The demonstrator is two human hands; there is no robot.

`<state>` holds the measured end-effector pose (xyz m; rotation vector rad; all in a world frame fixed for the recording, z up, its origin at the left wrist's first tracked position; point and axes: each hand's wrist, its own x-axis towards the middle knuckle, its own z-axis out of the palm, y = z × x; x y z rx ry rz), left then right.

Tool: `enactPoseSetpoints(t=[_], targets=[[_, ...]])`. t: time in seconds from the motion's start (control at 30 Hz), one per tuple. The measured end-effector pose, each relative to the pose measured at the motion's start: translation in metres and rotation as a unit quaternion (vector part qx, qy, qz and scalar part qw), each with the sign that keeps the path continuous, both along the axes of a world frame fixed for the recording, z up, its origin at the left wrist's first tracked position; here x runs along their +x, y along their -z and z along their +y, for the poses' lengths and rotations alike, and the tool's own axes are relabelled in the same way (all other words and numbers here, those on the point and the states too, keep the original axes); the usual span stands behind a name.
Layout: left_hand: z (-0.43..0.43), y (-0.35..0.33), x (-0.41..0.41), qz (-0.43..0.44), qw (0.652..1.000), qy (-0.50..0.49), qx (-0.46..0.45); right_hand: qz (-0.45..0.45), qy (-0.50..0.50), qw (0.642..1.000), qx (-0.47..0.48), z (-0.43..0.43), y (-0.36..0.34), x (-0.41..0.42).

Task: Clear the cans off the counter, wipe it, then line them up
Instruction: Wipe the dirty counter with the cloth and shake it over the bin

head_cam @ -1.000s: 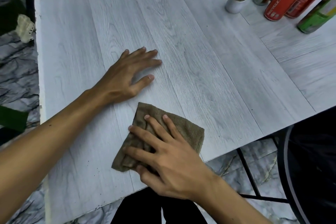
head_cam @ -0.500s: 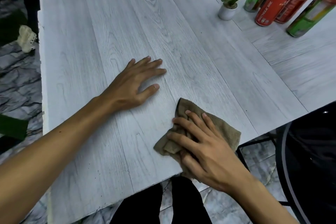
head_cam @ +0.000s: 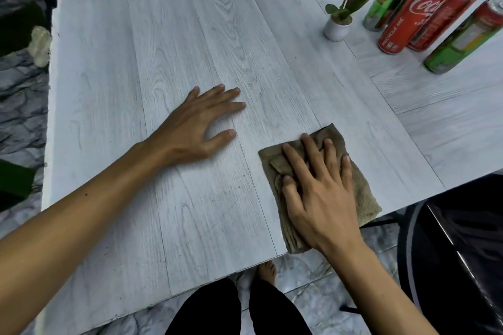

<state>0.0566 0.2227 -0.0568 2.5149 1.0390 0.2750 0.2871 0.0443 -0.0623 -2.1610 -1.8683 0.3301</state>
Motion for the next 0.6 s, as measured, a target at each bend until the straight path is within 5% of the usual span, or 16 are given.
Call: enactPoseSetpoints(t=[0.6], targets=[[0.023, -0.003, 0.014, -0.011, 1.000, -0.009, -0.011, 0.044, 0.042, 0.998, 0.007, 0.098, -0.005, 0.017]])
